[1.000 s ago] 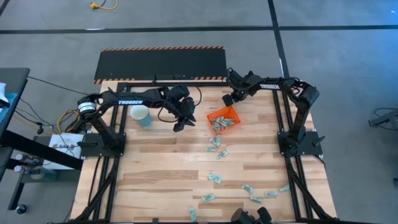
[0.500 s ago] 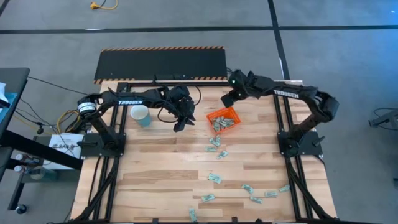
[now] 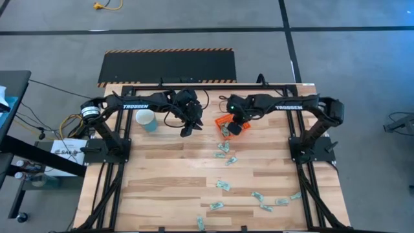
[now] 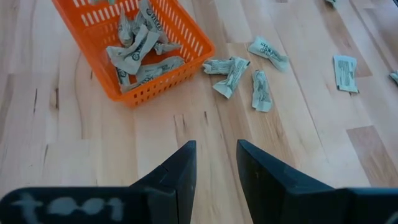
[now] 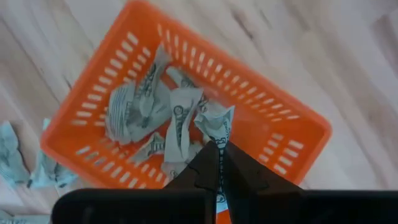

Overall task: Pick and place Stevia / Truvia into bins
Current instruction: Put the stevia packet into the orange bin

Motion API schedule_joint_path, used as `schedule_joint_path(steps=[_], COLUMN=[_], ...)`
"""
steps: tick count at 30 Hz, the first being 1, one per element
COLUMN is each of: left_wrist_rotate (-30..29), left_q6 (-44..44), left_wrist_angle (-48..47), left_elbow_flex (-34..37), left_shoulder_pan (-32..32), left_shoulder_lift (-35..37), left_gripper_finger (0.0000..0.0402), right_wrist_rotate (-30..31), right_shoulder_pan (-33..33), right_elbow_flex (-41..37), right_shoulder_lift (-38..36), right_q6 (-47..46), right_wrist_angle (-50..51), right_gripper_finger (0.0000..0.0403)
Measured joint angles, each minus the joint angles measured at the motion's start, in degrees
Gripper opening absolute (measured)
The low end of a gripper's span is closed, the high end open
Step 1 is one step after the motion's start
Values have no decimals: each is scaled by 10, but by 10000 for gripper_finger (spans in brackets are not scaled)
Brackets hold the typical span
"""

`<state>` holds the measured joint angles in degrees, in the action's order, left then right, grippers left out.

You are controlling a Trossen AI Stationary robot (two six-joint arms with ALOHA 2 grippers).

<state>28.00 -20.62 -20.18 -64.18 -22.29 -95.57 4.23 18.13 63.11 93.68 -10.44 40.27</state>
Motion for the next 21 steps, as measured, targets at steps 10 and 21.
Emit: schedule_joint_path(steps=[10,21], left_wrist_rotate=[0,0], left_q6=[0,-29], left_wrist_angle=[4,15], left_elbow_flex=[0,0], left_shoulder_pan=[18,49], left_shoulder_lift=[0,0], left_gripper_finger=[102,102], right_wrist_rotate=[-3,39], right_shoulder_pan=[-6,-27], right_elbow_flex=[0,-2], right_shoulder_lift=[-1,-35], right_q6=[17,-11], right_wrist_angle=[9,65], right_gripper_finger=[56,102])
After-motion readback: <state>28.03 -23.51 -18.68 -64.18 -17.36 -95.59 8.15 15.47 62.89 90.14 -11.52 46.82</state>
